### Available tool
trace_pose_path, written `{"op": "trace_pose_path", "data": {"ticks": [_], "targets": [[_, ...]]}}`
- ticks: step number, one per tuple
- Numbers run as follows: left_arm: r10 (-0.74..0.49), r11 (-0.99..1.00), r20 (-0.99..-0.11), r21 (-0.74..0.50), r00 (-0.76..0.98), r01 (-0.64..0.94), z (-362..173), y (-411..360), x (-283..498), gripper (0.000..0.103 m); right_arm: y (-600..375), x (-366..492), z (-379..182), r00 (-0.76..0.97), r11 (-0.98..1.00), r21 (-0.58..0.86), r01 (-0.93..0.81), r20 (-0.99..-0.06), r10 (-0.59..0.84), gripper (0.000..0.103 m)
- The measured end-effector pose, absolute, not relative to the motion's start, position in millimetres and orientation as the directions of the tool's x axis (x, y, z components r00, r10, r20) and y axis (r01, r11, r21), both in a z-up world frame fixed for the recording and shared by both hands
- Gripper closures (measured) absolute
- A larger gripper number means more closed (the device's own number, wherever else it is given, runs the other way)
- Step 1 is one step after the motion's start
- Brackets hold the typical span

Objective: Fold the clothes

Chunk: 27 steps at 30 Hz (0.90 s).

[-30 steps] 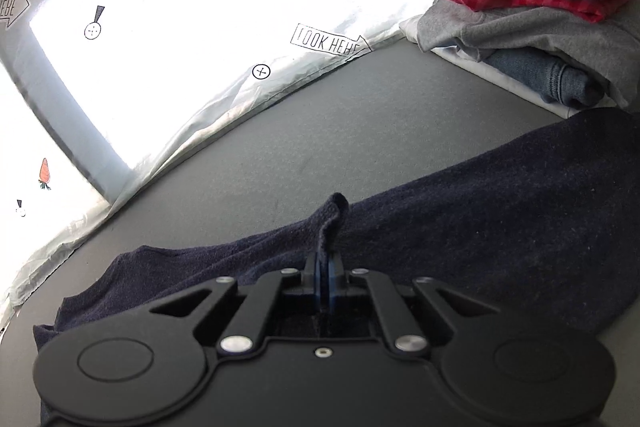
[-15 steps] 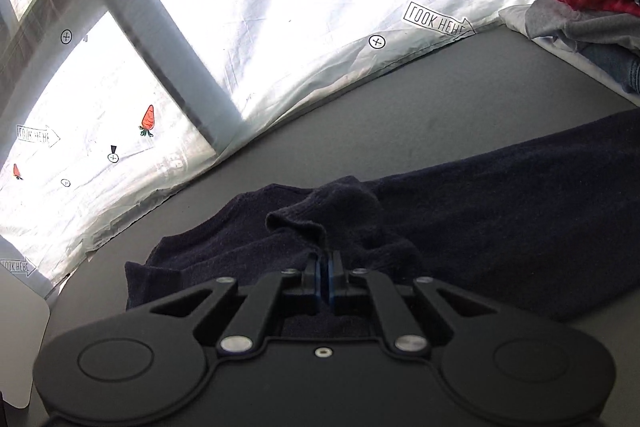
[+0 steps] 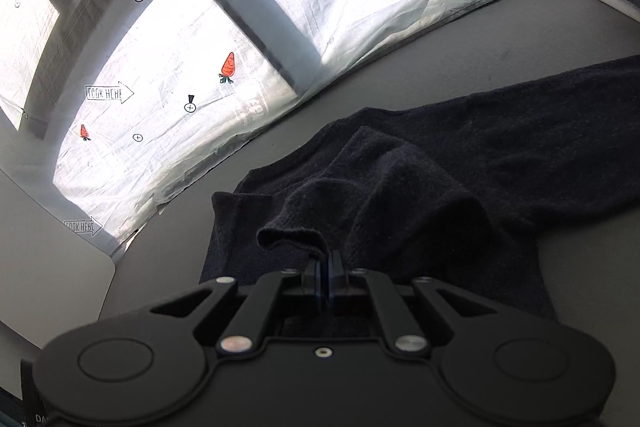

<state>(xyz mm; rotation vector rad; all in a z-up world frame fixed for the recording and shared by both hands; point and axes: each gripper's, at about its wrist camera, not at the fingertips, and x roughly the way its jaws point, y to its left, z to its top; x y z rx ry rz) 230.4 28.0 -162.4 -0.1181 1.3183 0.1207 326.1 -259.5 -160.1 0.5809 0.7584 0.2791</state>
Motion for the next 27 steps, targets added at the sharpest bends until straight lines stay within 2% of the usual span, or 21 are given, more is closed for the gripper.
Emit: {"op": "trace_pose_path", "data": {"ticks": [12,27], "targets": [[0.011,0.997,-0.966,-0.009,0.258,-0.077,-165.1,34.4,203.7,0.0,-208.2,290.2,-162.0,0.583,0.727,0.671,-0.145,-0.535,0.611,0.099],[0.0,0.999,-0.963,-0.011,0.269,-0.04,-160.9,50.1,177.3,0.0,-162.3,260.2,-168.7,0.429,0.65,0.731,-0.206,-0.529,0.732,0.099]]}}
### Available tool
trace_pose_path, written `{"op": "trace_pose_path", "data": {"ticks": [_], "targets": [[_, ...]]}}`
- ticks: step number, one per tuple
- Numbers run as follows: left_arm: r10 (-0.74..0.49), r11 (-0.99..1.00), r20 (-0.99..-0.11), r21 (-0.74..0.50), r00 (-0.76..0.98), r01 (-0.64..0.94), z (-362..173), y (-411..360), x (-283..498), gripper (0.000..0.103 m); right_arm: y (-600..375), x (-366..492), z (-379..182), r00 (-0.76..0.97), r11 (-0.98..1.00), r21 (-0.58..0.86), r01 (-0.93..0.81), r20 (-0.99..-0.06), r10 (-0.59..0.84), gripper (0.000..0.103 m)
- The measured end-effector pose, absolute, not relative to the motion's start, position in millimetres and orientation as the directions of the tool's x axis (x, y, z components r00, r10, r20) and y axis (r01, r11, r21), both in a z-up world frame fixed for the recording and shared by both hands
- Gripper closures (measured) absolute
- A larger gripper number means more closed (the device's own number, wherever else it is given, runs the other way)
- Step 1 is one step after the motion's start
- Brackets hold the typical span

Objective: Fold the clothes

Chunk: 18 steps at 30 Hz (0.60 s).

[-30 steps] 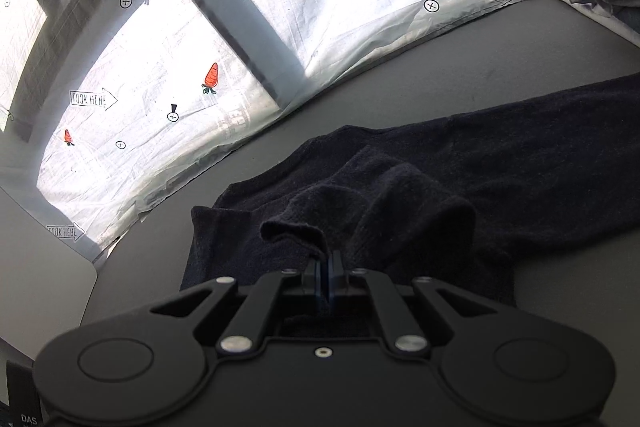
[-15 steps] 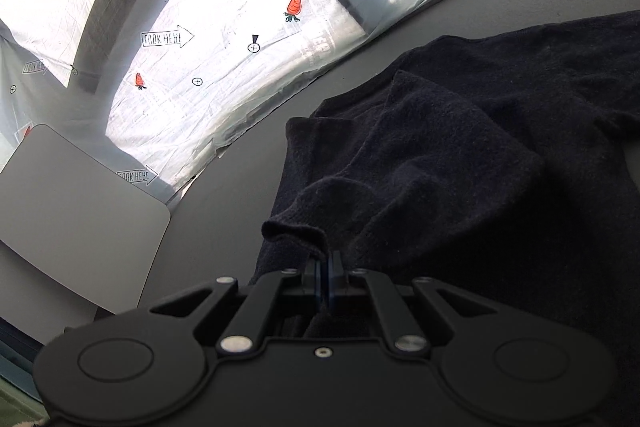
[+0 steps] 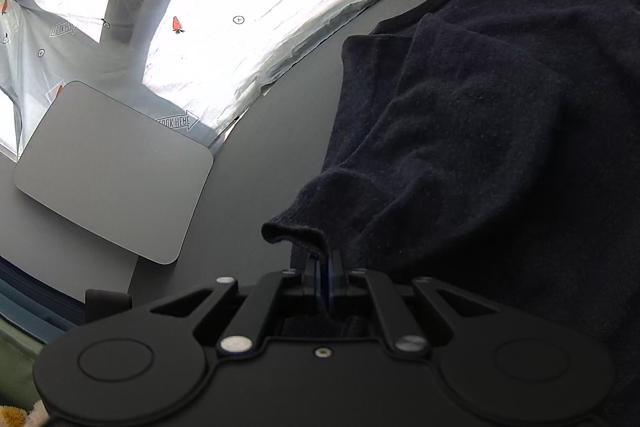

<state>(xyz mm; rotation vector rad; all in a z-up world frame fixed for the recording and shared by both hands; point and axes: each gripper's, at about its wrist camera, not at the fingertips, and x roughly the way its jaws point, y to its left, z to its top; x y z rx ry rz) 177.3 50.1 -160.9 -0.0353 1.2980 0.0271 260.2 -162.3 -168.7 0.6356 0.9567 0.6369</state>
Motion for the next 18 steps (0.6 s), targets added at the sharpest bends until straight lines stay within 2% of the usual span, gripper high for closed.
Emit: {"op": "trace_pose_path", "data": {"ticks": [11,18], "targets": [[0.0,1.0,-0.963,-0.008,0.27,-0.027,-157.8,62.1,165.6,0.0,-142.5,242.0,-171.8,0.361,0.622,0.745,-0.24,-0.526,0.77,0.099],[-0.002,1.0,-0.964,-0.01,0.266,-0.027,-158.1,66.3,165.9,0.0,-132.8,239.0,-181.8,0.326,0.639,0.736,-0.225,-0.561,0.761,0.099]]}}
